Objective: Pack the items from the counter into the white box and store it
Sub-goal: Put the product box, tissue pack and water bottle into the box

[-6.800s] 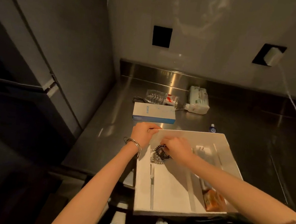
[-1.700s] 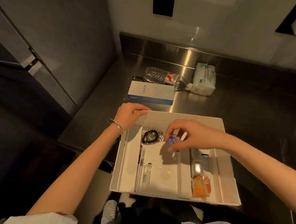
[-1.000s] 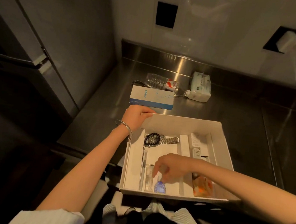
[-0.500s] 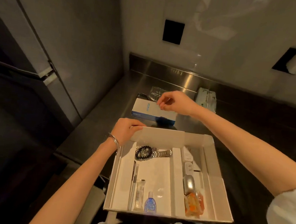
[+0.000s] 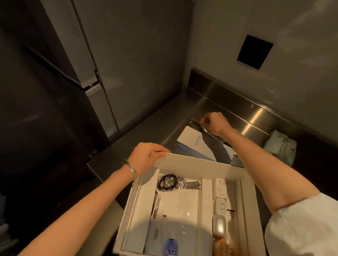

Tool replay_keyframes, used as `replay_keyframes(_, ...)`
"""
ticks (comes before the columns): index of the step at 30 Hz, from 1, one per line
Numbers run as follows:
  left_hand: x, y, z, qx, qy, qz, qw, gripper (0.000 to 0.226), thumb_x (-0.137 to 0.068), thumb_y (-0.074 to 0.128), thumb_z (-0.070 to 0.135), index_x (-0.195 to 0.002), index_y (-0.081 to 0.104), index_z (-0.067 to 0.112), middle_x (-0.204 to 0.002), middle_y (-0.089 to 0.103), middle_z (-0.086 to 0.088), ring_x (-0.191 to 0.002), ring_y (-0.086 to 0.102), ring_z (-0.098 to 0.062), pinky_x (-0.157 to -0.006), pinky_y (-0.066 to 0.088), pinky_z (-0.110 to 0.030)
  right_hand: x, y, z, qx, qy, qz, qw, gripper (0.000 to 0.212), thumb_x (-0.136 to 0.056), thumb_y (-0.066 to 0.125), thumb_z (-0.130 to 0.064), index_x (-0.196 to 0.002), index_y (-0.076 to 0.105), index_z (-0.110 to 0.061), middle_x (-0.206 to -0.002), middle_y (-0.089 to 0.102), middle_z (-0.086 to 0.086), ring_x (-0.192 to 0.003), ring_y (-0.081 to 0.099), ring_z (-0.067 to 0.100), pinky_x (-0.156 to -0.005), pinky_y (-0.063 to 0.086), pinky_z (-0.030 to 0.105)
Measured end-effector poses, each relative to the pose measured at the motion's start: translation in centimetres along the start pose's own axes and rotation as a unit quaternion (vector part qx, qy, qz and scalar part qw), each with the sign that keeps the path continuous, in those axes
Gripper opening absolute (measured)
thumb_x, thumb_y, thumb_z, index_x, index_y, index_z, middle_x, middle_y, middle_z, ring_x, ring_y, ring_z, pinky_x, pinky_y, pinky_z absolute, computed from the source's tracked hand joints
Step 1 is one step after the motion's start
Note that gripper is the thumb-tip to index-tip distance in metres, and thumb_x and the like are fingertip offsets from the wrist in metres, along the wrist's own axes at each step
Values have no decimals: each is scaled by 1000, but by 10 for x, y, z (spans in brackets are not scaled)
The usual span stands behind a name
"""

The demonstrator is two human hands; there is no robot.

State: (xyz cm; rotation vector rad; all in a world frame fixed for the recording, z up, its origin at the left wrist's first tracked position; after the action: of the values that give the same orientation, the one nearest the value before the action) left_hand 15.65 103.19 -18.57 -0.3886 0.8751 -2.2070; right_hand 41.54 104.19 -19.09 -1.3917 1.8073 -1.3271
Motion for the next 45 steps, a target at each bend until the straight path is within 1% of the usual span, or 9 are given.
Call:
replay_keyframes(6,1,-3,6,-17,7,0,1000,22,-91,50,17,-101,70,17,-103,71,-2,-95,59,-13,-82,41,-21,-43,22,-5,53,28,8,998,13,-89,52,-4,-94,62,-9,-106,64,18,-94,60,33,-83,51,42)
replay_keyframes(12,1,-5,1,-18,8,-16,1000,21,-90,53,17,-101,70,18,-100,71,-3,-91,60,-16,-83,44,-31,-65,52,-12,131,31,-6,991,22,-82,59,-1,-103,61,-5,-111,63,20,-105,57,37,-87,50,44)
replay_keyframes(16,0,-6,-1,-5,9,-14,1000,20,-89,54,18,-100,71,20,-98,72,-1,-87,57,-8,-82,43,-25,-71,64,-10,200,23,1,979,24,-75,60,2,-95,64,-12,-103,68,13,-105,59,31,-100,38,44)
replay_keyframes(19,-1,-6,1,-7,18,-10,1000,19,-89,55,18,-100,71,19,-97,72,-1,-85,52,-3,-79,38,-18,-69,59,-6,212,15,14,977,21,-81,55,1,-95,67,-9,-102,69,15,-101,62,32,-98,40,42)
replay_keyframes(24,-6,-8,-1,-8,19,-31,999,21,-90,54,18,-102,70,17,-100,71,-4,-88,54,-7,-77,38,-14,-42,14,-17,132,-53,123,982,17,-88,56,-16,-103,58,-8,-106,61,17,-94,60,38,-79,49,44)
replay_keyframes(30,-12,-8,-1,0,27,-42,999,23,-92,50,17,-105,69,15,-105,68,-6,-90,52,-8,-76,37,-11,27,-52,-24,-76,-30,229,970,17,-80,61,-14,-97,59,-14,-96,59,8,-87,57,24,-80,49,41)
replay_keyframes(36,-9,-5,-1,2,38,-39,998,25,-93,46,20,-103,69,15,-105,68,-6,-91,52,-9,-81,43,-22,130,-69,-56,-276,-1,121,954,15,-83,56,-2,-90,60,-15,-76,58,-3,-70,54,8,-67,49,20)
replay_keyframes(39,-10,-5,-2,0,52,-34,998,25,-93,47,19,-101,70,16,-105,69,-5,-95,57,-14,-89,45,-34,167,-47,-72,-223,-1,29,974,14,-82,59,-6,-89,62,-17,-81,61,-4,-75,60,11,-70,54,25)
replay_keyframes(45,-10,-4,-4,11,69,-41,997,24,-93,47,21,-103,69,16,-106,69,-5,-92,53,-9,-76,40,-16,177,32,-70,-95,67,-41,992,6,-79,65,-22,-80,61,-25,-85,64,-3,-79,60,17,-73,49,33)
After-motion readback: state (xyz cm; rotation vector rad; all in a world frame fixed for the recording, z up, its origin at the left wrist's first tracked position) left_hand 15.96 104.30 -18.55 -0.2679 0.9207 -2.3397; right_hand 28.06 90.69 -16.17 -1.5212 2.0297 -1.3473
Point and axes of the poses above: each hand's wrist, its own x-axis away from the middle knuckle, its own y-axis out of the palm, z = x × y, the point moved 4 cm from there along -x, towards the middle knuckle
